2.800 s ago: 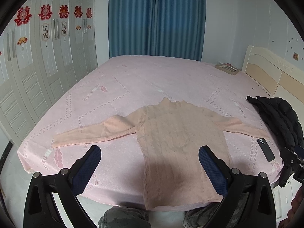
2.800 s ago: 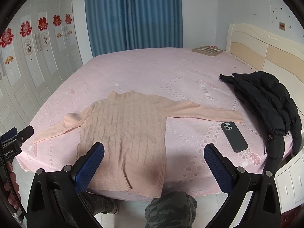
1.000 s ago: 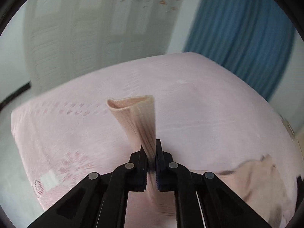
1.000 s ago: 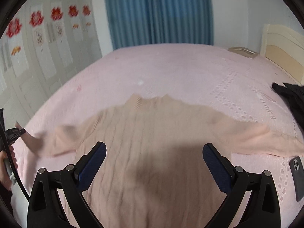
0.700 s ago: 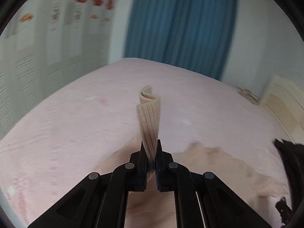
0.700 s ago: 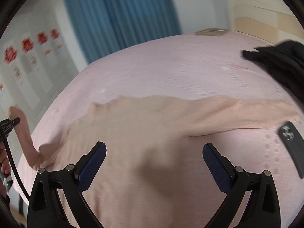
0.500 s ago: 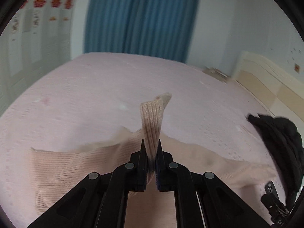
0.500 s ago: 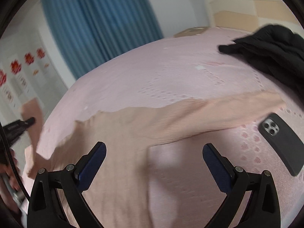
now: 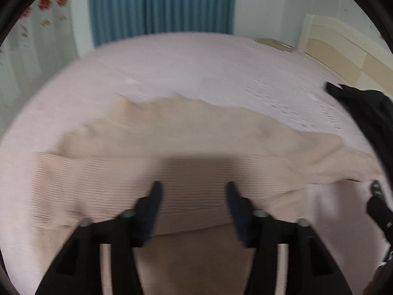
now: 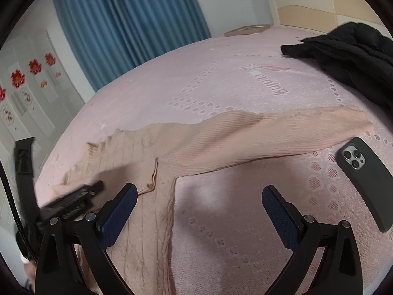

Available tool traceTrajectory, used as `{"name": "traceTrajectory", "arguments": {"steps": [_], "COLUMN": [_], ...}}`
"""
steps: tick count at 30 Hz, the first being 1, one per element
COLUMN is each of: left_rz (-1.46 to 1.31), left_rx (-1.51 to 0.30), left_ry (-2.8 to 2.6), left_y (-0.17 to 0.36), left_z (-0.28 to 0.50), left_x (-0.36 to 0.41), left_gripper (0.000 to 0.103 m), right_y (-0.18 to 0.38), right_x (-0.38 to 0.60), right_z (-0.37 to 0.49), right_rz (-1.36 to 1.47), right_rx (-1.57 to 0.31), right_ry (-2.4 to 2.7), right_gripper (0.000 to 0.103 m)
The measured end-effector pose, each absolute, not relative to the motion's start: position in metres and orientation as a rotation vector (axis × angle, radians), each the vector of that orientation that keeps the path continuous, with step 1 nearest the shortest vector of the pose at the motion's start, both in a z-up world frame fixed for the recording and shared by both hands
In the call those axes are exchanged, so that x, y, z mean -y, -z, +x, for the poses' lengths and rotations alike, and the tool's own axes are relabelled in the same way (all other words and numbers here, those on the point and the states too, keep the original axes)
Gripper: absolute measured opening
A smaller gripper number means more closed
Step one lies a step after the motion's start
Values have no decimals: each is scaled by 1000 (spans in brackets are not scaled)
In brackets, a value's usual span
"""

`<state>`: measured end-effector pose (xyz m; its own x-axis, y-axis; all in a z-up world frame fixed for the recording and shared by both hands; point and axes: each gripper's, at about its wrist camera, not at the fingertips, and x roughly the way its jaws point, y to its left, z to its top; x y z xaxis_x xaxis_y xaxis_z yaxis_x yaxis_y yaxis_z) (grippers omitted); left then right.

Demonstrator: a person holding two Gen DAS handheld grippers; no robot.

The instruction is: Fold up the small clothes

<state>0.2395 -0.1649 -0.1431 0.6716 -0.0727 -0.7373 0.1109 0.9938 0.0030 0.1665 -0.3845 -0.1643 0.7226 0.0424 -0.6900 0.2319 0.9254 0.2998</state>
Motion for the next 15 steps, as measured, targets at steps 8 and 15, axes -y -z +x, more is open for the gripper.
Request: {"name": "traceTrajectory", "arguments": {"steps": [8, 15], "left_rz": [45, -12], "left_rx": [-777, -812], "left_ry": [-14, -68], "left_y": [136, 146], "left_z": [249, 249], "left_x": [96, 42], "left_gripper": [66, 66], "right_y": [163, 153], "right_x": [359, 344], "right_z": [170, 183], "right_rz": [327, 387], "right_rx": [-777, -781], "right_ry": [68, 48], "right_gripper": [96, 79]}}
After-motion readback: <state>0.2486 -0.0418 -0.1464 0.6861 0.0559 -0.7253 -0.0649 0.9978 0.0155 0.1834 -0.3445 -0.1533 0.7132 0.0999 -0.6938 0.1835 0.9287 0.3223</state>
